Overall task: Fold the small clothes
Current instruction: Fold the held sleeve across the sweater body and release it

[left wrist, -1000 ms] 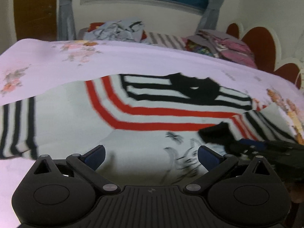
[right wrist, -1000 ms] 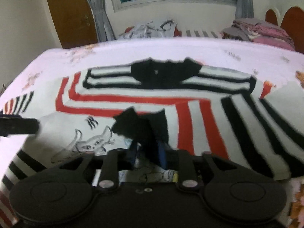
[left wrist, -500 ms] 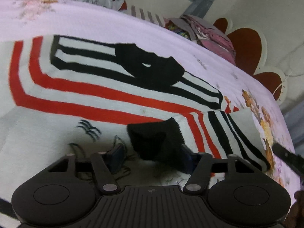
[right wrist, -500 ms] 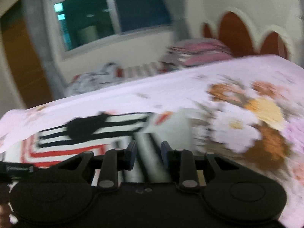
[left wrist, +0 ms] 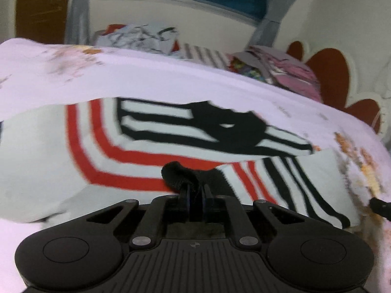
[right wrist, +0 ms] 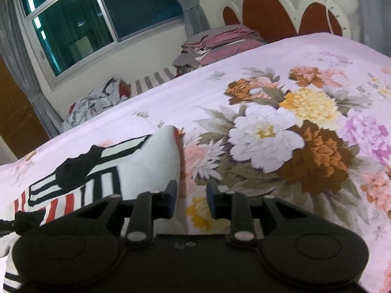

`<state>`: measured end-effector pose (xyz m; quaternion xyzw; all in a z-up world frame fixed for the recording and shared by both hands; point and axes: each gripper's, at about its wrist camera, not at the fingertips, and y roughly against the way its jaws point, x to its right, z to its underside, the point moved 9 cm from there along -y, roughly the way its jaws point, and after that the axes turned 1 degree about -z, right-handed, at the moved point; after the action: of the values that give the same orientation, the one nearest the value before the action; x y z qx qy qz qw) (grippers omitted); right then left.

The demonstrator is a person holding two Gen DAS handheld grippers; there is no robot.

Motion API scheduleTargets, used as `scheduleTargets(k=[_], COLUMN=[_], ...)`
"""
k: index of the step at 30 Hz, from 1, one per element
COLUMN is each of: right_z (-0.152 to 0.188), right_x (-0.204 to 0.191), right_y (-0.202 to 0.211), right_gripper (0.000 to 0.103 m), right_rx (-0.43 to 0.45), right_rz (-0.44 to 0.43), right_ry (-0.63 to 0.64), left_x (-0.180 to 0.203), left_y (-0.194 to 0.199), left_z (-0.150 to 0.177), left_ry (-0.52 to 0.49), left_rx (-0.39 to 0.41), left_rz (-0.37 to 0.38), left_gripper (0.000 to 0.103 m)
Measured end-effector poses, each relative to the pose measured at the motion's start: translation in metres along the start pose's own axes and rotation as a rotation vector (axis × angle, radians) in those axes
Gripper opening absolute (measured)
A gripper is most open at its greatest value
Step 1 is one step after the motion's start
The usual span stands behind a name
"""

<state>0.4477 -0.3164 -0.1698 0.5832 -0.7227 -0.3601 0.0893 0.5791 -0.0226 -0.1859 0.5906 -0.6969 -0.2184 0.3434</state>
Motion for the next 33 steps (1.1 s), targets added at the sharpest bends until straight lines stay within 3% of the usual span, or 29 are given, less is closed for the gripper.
scheduleTargets(k=[5, 8, 9, 11, 12, 14, 17, 18, 20, 21, 22, 25, 26, 27, 29, 33], right_z=[0.019, 0.035, 0.032, 0.019, 0.01, -0.008, -0.033, -0.039, -0.045, -0.046, -0.048, -0.048, -0.047, -0.046, -0.048, -0.037], right_x=[-0.012, -0.012, -0.011, -0.011, -0.01, -0.008, -0.009, -0.01, -0.012, -0.013, -0.014, -0.009, -0.01, -0.013, -0.014, -0.014], right_y=[-0.02, -0.034, -0.032, -0.023, -0.022, -0.026, -0.046, -0.055, -0.074, -0.084, -0.094, -0.121, -0.125, -0.127, -0.124, -0.13], right_gripper=[0.028, 0.028, 0.028, 0.033, 0.034, 0.036, 0.041, 0.041, 0.045, 0.045, 0.045, 0.044, 0.02, 0.007, 0.007, 0.008], right_rx=[-0.099, -0.177, -0.166, -0.114, -0.093, -0.061, -0.041, -0.037, -0.047, -0.054, -0.062, -0.109, -0.125, -0.142, -0.104, -0.114], right_rz=[-0.059, -0.048, -0.056, -0.064, -0.074, -0.093, -0.108, -0.121, -0.127, -0.128, -0.133, -0.161, -0.192, -0.241, -0.205, -0.15], right_ry=[0.049, 0.084, 0.081, 0.075, 0.073, 0.078, 0.083, 0.084, 0.103, 0.115, 0.109, 0.035, 0.023, 0.016, 0.067, 0.131], left_x=[-0.013, -0.017, -0.017, -0.026, -0.029, -0.035, -0.038, -0.037, -0.033, -0.031, -0.029, -0.025, -0.023, -0.022, -0.023, -0.018], left_y=[-0.014, -0.015, -0.013, -0.004, 0.0, -0.002, -0.017, -0.022, -0.029, -0.032, -0.034, -0.031, -0.026, -0.018, -0.007, -0.025], left_z=[0.019, 0.026, 0.025, 0.022, 0.018, 0.012, 0.01, 0.011, 0.012, 0.011, 0.012, 0.012, 0.01, 0.008, 0.008, 0.024], left_ry=[-0.022, -0.023, -0.025, -0.03, -0.026, 0.007, 0.057, 0.065, 0.065, 0.057, 0.054, 0.047, 0.036, 0.024, -0.015, -0.103], left_rx=[-0.031, -0.028, -0.021, 0.02, 0.047, 0.051, -0.005, -0.023, -0.038, -0.041, -0.043, -0.015, 0.017, 0.069, 0.129, 0.065], left_rz=[-0.035, -0.048, -0.061, -0.129, -0.153, -0.127, -0.071, -0.059, -0.048, -0.037, -0.036, -0.032, -0.035, -0.041, -0.077, -0.131], left_gripper=[0.008, 0.008, 0.013, 0.046, 0.068, 0.069, 0.064, 0.052, 0.038, 0.019, 0.011, 0.006, 0.006, 0.006, 0.005, 0.006])
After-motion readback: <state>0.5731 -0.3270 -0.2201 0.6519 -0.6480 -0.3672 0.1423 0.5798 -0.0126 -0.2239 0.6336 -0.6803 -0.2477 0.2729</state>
